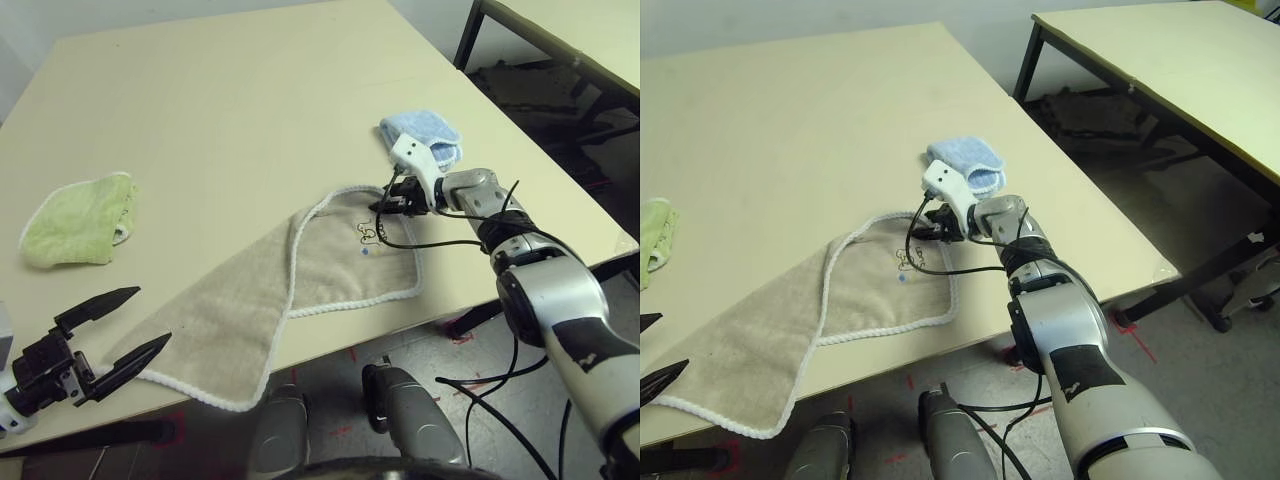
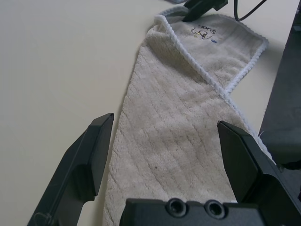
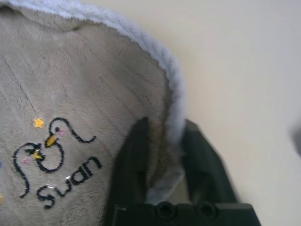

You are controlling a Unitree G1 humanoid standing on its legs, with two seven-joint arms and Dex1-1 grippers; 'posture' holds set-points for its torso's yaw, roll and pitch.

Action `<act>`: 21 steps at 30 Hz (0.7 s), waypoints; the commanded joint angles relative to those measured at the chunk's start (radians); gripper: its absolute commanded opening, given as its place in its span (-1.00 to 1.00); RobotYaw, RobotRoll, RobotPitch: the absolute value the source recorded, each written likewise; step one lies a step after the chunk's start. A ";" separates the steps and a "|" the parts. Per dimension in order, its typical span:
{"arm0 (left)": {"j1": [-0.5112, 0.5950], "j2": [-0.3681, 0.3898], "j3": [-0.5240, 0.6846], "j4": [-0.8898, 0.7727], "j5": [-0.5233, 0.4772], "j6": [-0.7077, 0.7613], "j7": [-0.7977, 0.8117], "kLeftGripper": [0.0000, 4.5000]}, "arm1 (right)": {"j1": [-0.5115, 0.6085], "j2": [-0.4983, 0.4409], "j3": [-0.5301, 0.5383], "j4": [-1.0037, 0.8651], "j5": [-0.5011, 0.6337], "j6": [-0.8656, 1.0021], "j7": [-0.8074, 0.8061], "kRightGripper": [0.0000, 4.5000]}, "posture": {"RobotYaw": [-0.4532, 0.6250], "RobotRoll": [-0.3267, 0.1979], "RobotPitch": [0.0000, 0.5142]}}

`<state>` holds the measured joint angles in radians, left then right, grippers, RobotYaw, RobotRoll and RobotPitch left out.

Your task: Fold the towel and set it aside.

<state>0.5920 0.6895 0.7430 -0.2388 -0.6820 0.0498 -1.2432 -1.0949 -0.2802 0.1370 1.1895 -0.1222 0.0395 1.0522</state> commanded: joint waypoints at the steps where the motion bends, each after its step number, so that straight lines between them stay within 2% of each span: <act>1: 0.009 0.002 -0.009 -0.005 0.011 -0.001 -0.001 1.00 | -0.020 0.011 -0.025 0.016 0.023 -0.018 -0.011 -0.93 | -0.23 0.25 -0.44; 2: 0.008 0.003 -0.009 -0.002 0.012 -0.001 -0.001 1.00 | -0.033 0.012 -0.038 0.014 0.035 -0.025 -0.006 -0.98 | -0.23 0.25 -0.44; 7: 0.004 0.005 -0.001 0.011 0.015 -0.007 -0.001 1.00 | -0.096 0.014 -0.072 0.008 0.076 -0.036 0.053 -0.98 | -0.23 0.25 -0.45; 16: -0.008 0.012 0.008 0.047 0.022 -0.021 -0.004 1.00 | -0.293 -0.002 -0.138 -0.027 0.180 0.073 0.251 -0.98 | -0.23 0.25 -0.45; 18: -0.012 0.017 0.012 0.056 0.024 -0.025 -0.006 1.00 | -0.358 -0.008 -0.171 -0.026 0.204 0.057 0.218 -0.98 | -0.24 0.25 -0.45; 21: -0.024 0.026 0.012 0.071 0.028 -0.031 -0.007 1.00 | -0.456 -0.014 -0.232 -0.001 0.215 -0.053 0.010 -0.98 | -0.24 0.25 -0.46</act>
<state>0.5658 0.7094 0.7437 -0.1854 -0.6650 0.0307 -1.2435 -1.4981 -0.2848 -0.0550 1.1859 0.0747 0.0588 1.1799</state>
